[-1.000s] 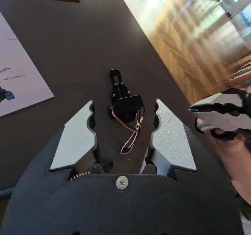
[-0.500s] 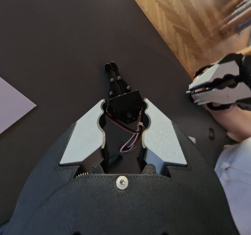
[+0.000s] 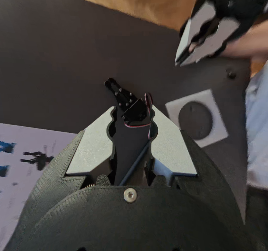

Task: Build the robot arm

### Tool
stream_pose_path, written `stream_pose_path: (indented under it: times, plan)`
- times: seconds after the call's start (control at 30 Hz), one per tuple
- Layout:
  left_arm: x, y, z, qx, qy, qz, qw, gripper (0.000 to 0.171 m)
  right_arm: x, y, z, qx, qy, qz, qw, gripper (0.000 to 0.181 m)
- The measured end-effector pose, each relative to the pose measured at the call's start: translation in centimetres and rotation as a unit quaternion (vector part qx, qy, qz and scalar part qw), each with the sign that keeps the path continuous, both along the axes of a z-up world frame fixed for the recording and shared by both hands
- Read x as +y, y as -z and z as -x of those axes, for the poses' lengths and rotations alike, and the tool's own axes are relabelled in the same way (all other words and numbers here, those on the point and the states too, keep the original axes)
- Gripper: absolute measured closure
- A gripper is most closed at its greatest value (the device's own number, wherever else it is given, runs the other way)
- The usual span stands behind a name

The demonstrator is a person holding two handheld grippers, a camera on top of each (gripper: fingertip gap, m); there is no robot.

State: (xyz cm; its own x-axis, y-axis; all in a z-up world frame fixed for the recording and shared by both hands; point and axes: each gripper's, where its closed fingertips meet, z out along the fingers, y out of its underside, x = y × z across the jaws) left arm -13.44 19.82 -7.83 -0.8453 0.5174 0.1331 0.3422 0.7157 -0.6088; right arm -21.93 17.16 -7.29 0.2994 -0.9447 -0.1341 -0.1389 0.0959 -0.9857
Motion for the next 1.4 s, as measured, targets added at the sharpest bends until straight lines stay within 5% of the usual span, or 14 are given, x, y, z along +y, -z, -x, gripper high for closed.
stream_pose_path:
  times: [0.23, 0.4, 0.67, 0.83, 1.0, 1.23, 1.4]
  plan:
    - [-0.2, 3.9, 1.4, -0.158, 0.178, -0.073, 0.968, 0.137, -0.1, 0.5, -0.2, 0.01, 0.006, 0.011, 1.0, 0.178]
    - [0.0, 6.2, 1.3, -0.229, 0.212, -0.083, 0.946, 0.143, 0.0, 0.7, -0.3, 0.014, 0.005, 0.016, 1.0, 0.178]
    - [-0.7, 6.7, 1.2, -0.24, 0.12, -0.019, 0.963, 0.148, -0.3, 0.8, -0.5, 0.012, 0.01, 0.019, 1.0, 0.178]
    - [-0.8, 5.7, -0.2, -0.295, 0.052, 0.037, 0.953, 0.149, -0.4, 0.8, -0.7, 0.008, 0.017, 0.029, 0.999, 0.178]
    - [-0.1, 3.5, -0.7, -0.217, -0.056, 0.098, 0.97, 0.149, -0.3, 0.8, -0.9, 0.007, 0.021, 0.037, 0.999, 0.178]
    - [2.9, 0.4, -2.0, -0.085, -0.177, 0.192, 0.961, 0.15, -0.4, 1.0, -1.0, 0.01, 0.025, 0.043, 0.999, 0.178]
    - [3.5, 1.6, -2.9, -0.055, -0.187, 0.18, 0.964, 0.151, -0.3, 1.1, -1.2, 0.014, 0.024, 0.043, 0.999, 0.178]
